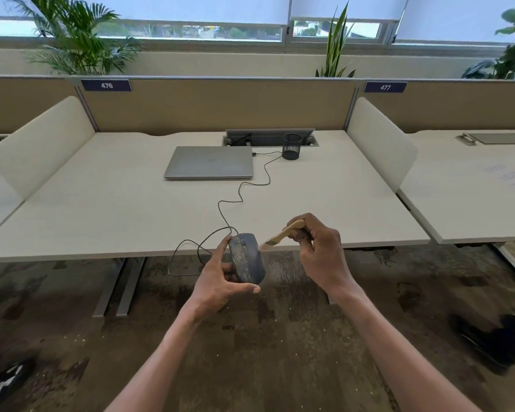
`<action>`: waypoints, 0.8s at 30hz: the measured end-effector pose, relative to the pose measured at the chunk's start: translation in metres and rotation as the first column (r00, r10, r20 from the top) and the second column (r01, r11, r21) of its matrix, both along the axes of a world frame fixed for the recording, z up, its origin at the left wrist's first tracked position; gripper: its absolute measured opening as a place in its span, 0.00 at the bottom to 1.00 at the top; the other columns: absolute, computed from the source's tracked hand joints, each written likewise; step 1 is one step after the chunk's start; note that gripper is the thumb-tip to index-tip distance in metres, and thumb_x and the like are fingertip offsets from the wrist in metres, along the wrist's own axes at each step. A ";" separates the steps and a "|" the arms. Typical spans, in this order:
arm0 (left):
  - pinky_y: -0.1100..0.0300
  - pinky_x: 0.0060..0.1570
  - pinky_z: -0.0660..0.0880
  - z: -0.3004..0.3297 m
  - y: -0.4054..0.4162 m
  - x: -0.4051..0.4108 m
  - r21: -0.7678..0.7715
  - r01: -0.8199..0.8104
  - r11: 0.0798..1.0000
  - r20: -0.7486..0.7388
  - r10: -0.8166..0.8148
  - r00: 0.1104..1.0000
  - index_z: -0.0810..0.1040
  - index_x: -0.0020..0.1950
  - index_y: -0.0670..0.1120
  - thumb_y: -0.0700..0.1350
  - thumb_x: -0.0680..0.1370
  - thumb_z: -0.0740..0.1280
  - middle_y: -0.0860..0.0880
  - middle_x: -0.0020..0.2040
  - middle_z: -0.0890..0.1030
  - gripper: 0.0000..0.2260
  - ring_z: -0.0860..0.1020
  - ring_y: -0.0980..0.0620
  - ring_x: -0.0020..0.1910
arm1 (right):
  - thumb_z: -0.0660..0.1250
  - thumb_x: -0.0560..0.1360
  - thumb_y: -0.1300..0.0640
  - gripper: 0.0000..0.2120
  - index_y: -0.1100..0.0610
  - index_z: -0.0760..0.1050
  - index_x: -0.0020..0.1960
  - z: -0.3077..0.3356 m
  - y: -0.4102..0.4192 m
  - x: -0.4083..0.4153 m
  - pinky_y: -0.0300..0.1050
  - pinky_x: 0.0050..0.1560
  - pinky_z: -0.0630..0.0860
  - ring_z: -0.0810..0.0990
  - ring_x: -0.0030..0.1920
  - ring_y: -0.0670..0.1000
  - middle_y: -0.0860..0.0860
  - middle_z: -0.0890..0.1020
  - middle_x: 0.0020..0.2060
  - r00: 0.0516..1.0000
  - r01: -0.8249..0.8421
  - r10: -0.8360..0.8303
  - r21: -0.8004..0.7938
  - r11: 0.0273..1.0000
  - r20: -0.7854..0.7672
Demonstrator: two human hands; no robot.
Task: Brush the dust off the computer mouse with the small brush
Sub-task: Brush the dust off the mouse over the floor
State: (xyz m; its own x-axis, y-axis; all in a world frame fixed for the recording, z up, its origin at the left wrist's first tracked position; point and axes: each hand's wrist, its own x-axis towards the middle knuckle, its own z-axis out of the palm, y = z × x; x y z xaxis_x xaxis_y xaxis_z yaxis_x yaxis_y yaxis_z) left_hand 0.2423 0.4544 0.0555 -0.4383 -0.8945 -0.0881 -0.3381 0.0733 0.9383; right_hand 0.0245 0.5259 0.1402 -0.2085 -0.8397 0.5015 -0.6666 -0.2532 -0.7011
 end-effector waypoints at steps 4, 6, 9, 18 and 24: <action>0.61 0.51 0.83 -0.002 -0.002 -0.001 0.014 0.027 1.000 -0.024 -0.027 0.999 0.53 0.80 0.62 0.50 0.59 0.87 0.53 0.50 0.87 0.59 0.87 0.57 0.48 | 0.67 0.77 0.71 0.10 0.57 0.78 0.53 -0.001 -0.005 0.002 0.41 0.41 0.81 0.83 0.43 0.47 0.46 0.83 0.43 1.000 0.023 -0.023 -0.023 0.999 -0.006; 0.56 0.53 0.84 -0.003 -0.003 0.000 0.017 0.044 0.999 -0.019 -0.044 0.999 0.53 0.80 0.63 0.50 0.59 0.87 0.50 0.50 0.87 0.59 0.87 0.53 0.48 | 0.67 0.77 0.71 0.12 0.56 0.77 0.53 -0.001 -0.008 0.003 0.32 0.42 0.79 0.82 0.45 0.43 0.45 0.83 0.43 1.000 -0.012 0.011 -0.005 1.000 -0.016; 0.54 0.55 0.83 -0.007 -0.002 0.002 0.045 0.085 0.995 -0.010 -0.085 0.996 0.52 0.80 0.65 0.51 0.58 0.87 0.49 0.50 0.88 0.60 0.87 0.52 0.49 | 0.66 0.78 0.70 0.10 0.57 0.78 0.53 -0.001 -0.016 0.003 0.33 0.41 0.79 0.82 0.43 0.45 0.47 0.83 0.42 1.000 -0.003 0.003 0.010 1.000 -0.030; 0.59 0.48 0.84 -0.010 0.001 0.002 0.071 0.146 0.987 -0.038 -0.144 0.989 0.51 0.80 0.65 0.50 0.58 0.87 0.53 0.49 0.88 0.61 0.88 0.51 0.47 | 0.67 0.78 0.67 0.07 0.60 0.80 0.54 -0.011 -0.035 0.007 0.25 0.37 0.71 0.79 0.37 0.46 0.45 0.81 0.41 0.996 0.063 -0.062 0.015 0.998 -0.062; 0.53 0.55 0.84 -0.007 0.001 0.003 0.063 0.167 0.984 -0.053 -0.164 0.985 0.50 0.80 0.67 0.48 0.60 0.87 0.50 0.51 0.88 0.60 0.88 0.51 0.50 | 0.67 0.80 0.63 0.06 0.55 0.81 0.54 -0.024 -0.049 0.009 0.39 0.40 0.82 0.85 0.41 0.49 0.48 0.84 0.42 0.996 0.052 -0.064 0.182 0.982 0.059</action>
